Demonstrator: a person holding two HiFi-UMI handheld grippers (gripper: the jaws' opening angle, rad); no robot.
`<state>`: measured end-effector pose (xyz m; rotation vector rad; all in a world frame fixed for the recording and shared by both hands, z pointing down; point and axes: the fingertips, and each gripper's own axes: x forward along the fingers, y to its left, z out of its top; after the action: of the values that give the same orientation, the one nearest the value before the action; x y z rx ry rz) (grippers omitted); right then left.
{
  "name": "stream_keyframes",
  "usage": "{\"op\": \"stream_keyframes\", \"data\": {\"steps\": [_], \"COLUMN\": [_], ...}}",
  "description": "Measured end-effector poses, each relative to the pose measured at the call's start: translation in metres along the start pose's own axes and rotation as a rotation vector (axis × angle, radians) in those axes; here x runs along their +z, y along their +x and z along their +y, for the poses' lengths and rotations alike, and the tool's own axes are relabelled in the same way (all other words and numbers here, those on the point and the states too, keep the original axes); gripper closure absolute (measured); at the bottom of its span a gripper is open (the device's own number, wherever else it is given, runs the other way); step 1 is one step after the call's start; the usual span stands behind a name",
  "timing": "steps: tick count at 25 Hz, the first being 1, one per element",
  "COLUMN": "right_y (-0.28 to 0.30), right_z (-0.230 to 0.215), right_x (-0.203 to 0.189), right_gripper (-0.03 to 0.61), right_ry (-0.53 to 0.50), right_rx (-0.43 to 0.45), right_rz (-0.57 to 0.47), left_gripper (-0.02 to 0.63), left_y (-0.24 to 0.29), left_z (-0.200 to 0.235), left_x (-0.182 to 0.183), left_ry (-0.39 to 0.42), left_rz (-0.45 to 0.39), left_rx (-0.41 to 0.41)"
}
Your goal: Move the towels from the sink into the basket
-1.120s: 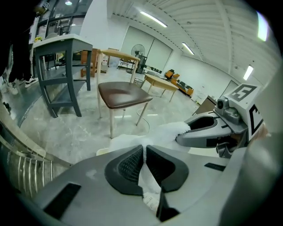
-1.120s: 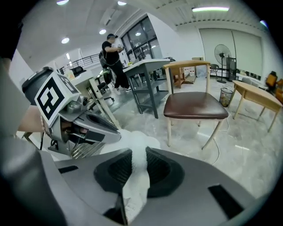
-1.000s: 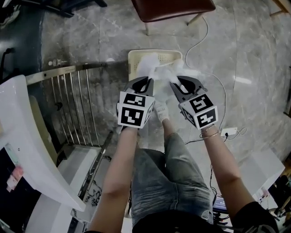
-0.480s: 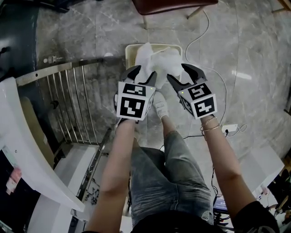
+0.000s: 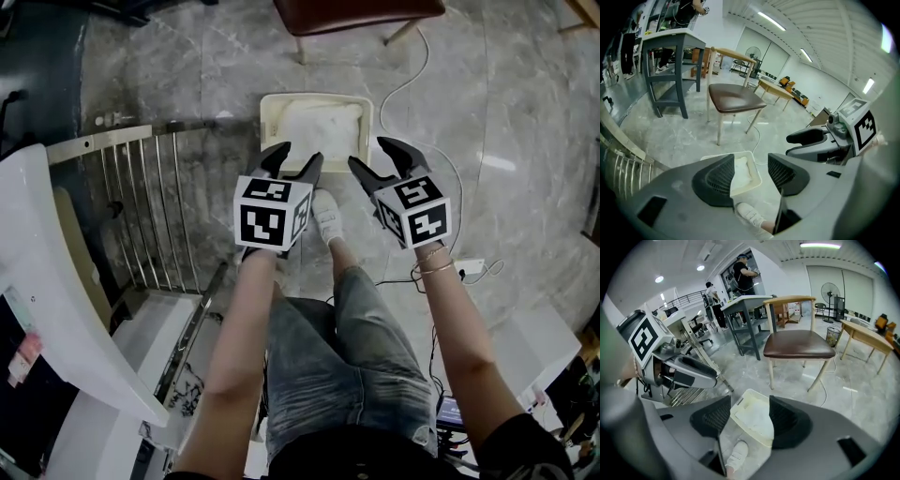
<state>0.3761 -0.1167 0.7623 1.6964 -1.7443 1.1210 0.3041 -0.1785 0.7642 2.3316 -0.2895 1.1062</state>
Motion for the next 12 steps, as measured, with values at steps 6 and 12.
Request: {"op": "stream_keyframes", "data": {"steps": [6, 12], "right_y": [-0.016, -0.031], "right_z": [0.024, 0.045], "right_x": [0.012, 0.038], "right_gripper": [0.331, 0.333], "right_ry": [-0.03, -0.092], "right_rx": [0.048, 0.113], "right_rz": [0.003, -0.021], "left_gripper": [0.412, 0.413], "left_y": [-0.03, -0.061], "left_z": [-0.011, -0.016], "left_x": [0.015, 0.032], "left_ry": [-0.032, -0.076], "left_rz": [-0.042, -0.089], "left_rx": [-0.002, 0.001]}}
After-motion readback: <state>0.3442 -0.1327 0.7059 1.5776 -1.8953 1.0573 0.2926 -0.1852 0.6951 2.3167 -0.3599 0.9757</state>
